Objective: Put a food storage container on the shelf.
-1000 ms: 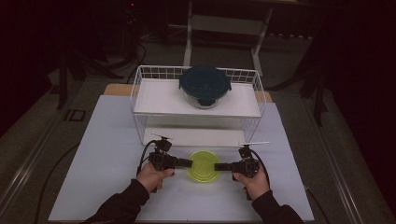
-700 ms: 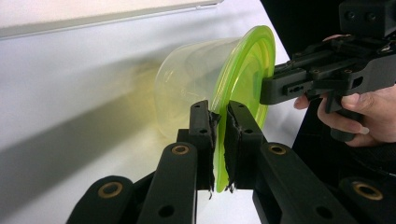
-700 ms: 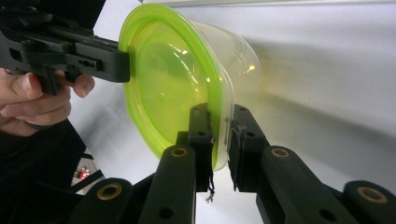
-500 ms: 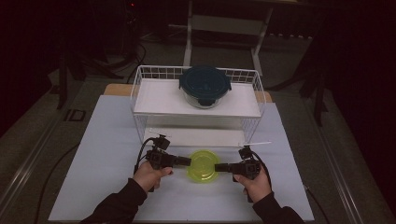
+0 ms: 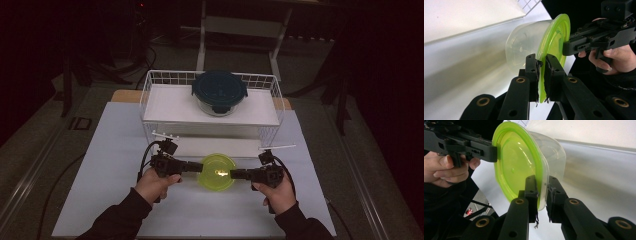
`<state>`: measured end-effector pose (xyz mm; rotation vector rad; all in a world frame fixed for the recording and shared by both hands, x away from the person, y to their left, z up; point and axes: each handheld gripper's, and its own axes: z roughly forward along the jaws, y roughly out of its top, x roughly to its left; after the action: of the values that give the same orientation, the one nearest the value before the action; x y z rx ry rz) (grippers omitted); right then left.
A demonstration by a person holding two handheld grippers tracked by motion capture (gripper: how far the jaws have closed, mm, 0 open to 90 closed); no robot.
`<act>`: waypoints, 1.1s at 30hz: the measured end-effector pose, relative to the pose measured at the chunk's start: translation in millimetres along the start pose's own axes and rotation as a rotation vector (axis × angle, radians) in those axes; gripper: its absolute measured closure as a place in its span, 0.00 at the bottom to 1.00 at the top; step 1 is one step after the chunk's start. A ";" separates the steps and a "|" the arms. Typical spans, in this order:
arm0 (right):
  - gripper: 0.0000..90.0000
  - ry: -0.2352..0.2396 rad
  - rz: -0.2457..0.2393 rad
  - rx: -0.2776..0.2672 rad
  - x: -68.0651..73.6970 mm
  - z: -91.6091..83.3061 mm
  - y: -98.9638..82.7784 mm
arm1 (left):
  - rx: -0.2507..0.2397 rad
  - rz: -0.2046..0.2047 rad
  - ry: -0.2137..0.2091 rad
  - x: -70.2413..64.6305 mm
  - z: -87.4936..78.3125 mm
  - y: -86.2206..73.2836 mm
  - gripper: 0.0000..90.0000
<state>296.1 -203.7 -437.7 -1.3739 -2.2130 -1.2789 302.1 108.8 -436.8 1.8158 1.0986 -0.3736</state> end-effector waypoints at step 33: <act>0.90 -0.029 -0.140 -0.106 75.8 -65.7 62.2 | -0.128 0.115 -0.006 -71.4 -65.3 55.8 0.90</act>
<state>291.6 -197.7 -319.9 -1.3009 -2.3277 -1.4520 295.1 118.1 -325.8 1.7538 0.9857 -0.2352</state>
